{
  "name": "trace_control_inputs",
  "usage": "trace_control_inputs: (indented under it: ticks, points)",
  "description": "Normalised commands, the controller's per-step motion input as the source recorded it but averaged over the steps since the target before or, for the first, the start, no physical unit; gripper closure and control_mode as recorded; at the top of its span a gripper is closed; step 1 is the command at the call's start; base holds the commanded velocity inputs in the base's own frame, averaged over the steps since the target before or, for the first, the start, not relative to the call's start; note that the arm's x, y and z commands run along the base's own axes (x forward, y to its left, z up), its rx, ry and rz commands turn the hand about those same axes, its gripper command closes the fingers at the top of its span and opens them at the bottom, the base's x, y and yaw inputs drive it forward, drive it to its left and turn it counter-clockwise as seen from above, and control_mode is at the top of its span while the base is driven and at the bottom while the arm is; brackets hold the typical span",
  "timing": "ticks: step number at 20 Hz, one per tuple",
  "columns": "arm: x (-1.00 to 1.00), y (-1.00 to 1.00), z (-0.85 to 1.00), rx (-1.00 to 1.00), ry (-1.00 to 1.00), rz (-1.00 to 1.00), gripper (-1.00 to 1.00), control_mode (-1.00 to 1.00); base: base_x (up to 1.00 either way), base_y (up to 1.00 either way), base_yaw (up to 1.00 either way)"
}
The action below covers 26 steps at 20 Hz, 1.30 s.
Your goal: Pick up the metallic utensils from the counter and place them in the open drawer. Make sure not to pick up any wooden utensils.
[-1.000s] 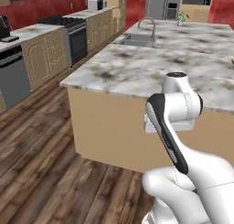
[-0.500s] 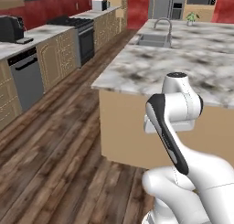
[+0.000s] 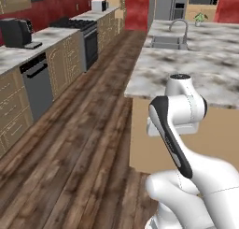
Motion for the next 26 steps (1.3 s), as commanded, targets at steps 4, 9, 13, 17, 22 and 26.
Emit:
trace_control_inputs:
  ticks: [4, 9, 13, 17, 22, 26]
  points:
    - [0.0, 0.0, 0.0, 0.0, 0.0, 0.0, 1.0, 1.0, 0.44, 1.0, -0.18]
    - [0.0, 0.0, 0.0, 0.0, 0.0, 0.0, 1.0, 1.0, 0.49, 1.0, -0.19]
    - [0.0, 0.0, 0.0, 0.0, 0.0, 0.0, 1.0, 1.0, 0.65, 1.0, -0.32]
    - [0.0, 0.0, 0.0, 0.0, 0.0, 0.0, 1.0, 1.0, 0.69, 1.0, -0.39]
    - [0.0, 0.0, 0.0, 0.0, 0.0, 0.0, 1.0, 1.0, 0.72, 1.0, -0.45]
    - [0.0, 0.0, 0.0, 0.0, 0.0, 0.0, 1.0, 1.0, 0.61, 1.0, -0.37]
